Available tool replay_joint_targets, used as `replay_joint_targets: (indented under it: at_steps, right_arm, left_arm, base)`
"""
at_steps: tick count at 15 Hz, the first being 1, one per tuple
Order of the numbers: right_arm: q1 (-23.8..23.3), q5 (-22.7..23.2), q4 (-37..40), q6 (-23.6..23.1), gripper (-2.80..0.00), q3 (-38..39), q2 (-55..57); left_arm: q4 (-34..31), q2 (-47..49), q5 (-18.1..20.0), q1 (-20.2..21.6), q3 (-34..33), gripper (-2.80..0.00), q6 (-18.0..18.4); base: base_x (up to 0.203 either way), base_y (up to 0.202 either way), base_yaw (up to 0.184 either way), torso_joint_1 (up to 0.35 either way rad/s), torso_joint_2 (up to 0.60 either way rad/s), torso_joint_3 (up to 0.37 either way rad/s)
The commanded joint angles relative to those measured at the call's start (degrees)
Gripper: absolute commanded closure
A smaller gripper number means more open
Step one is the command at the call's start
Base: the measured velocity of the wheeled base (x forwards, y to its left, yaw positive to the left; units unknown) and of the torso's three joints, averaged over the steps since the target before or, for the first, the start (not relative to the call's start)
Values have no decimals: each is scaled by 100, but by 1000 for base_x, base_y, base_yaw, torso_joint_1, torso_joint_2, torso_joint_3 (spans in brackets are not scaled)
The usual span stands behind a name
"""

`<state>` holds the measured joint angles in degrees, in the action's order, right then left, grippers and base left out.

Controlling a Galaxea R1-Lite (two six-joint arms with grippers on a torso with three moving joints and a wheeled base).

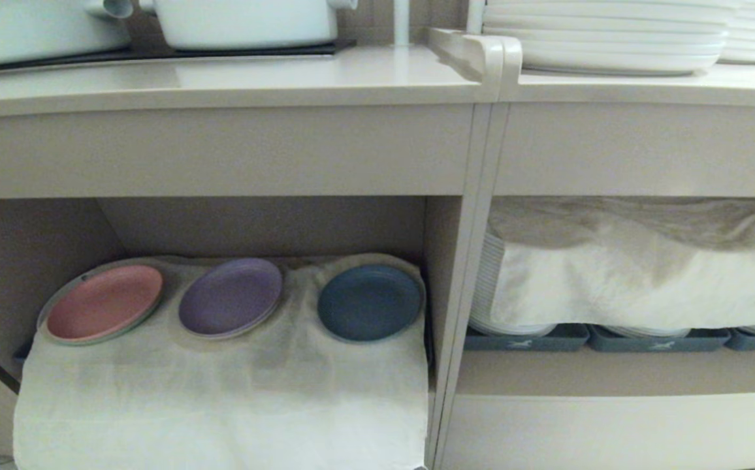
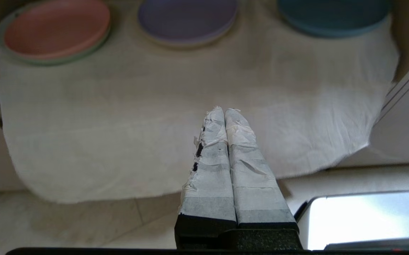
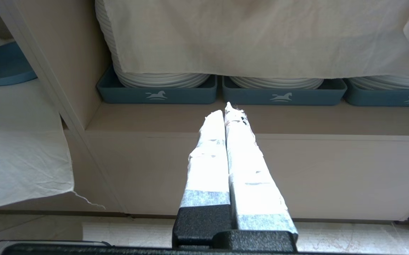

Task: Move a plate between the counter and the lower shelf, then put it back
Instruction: Pick up the plate in the cupboard

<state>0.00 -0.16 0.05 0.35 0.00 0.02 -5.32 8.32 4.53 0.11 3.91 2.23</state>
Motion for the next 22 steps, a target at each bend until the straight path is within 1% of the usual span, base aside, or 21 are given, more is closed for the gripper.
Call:
replay_joint_targets:
  at_steps: [1,5,6,8,9,10,11,22]
  right_arm:
    - [0,-2,4,0,0,0,-2]
    - [0,-2,-1,0,0,0,-2]
    - [0,-2,4,0,0,0,-2]
    - [0,-2,4,0,0,0,-2]
    - [0,-2,4,0,0,0,-2]
    - [0,-2,4,0,0,0,-2]
    - [0,-2,4,0,0,0,-2]
    - [0,-2,4,0,0,0,-2]
  left_arm:
    - [-4,-357,2,-33,4,0,-32]
    - [1,-829,-37,-29,-3,0,-56]
    - [33,-832,-107,-29,-31,0,-99]
    - [65,-832,-293,-29,-40,0,-299]
    - [69,-832,-363,-29,-102,0,-295]
    - [186,-832,-517,-29,-272,0,-274]
    - [417,-832,-587,-29,-325,0,-273]
    - [417,-832,-585,-29,-330,0,-346]
  base:
    - [0,0,0,0,0,0]
    - [0,0,0,0,0,0]
    - [0,0,0,0,0,0]
    - [0,0,0,0,0,0]
    - [0,0,0,0,0,0]
    - [0,0,0,0,0,0]
    - [0,0,0,0,0,0]
    - [0,0,0,0,0,0]
